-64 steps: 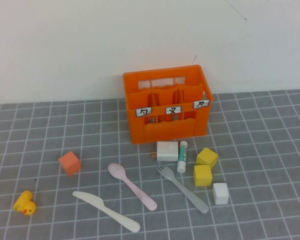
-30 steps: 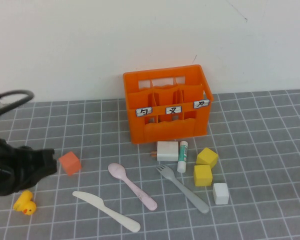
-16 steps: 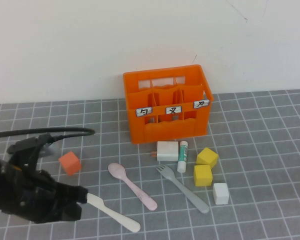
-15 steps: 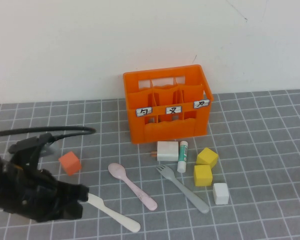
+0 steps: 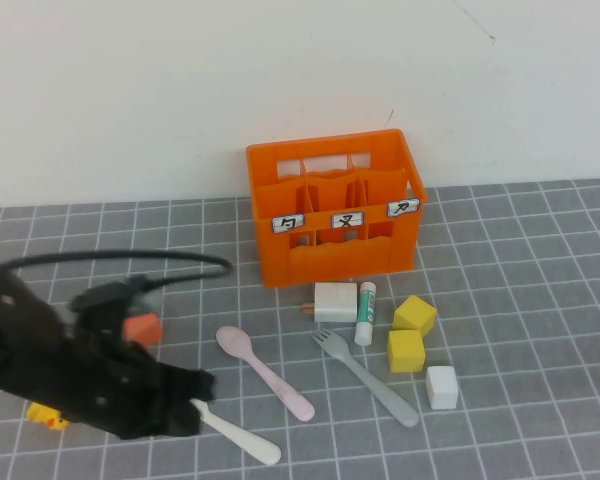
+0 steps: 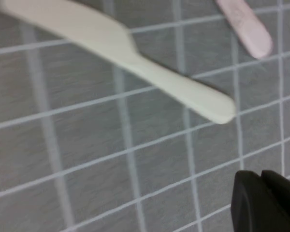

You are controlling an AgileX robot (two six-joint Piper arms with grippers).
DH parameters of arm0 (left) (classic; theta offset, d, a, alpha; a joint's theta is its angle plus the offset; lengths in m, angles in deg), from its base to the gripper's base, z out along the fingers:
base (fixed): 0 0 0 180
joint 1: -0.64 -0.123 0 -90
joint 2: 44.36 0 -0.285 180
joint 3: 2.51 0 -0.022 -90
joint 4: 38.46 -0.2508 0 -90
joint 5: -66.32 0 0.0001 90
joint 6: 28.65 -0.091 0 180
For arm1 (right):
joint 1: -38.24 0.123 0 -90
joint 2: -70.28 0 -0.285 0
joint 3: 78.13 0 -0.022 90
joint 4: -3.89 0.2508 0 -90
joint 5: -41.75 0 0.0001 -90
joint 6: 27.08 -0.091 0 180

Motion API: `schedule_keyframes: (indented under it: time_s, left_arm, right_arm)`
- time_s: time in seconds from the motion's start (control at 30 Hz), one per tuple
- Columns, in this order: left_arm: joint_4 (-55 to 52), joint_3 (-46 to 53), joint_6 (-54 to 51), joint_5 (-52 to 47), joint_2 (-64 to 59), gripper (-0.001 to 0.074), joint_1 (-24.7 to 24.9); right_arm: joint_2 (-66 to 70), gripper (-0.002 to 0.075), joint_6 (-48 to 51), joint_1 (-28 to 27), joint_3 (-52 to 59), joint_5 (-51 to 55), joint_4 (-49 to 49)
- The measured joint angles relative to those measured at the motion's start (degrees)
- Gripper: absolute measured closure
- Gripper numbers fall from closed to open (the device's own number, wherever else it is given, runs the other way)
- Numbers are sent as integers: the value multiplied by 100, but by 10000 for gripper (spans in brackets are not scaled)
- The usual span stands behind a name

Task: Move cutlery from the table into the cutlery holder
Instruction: Pick up the knife

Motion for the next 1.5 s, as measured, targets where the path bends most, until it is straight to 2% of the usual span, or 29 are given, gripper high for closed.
schedule_keyframes:
  time_s: [0.2,0.3,0.53,0.83,1.03,1.3,1.5]
  left_arm:
    - [-90,-191,80,708,-245,736,1058]
    - [-355,-579,348,855,-591,736,1382]
    - [-1079,-1520,885,747,-1758,736,1453]
    - [-1337,-1965,1075,376,-2705,736,1686]
    - [-1668,-2070,1153,-74,-2850,736,1740]
    - [-3111,-2105,2065,-1238,-2850,736,1740]
    - [-3348,-2105,2569,-1156,-2517,736,1740]
  right_arm:
    - [0,729,0,0,0,-125,8]
    - [0,729,0,0,0,-139,35]
    - [0,729,0,0,0,-139,34]
    - [0,729,21,0,0,-139,34]
    - [0,729,21,0,0,-139,24]
    - [0,729,21,0,0,-105,24]
    - [0,729,21,0,0,-78,24]
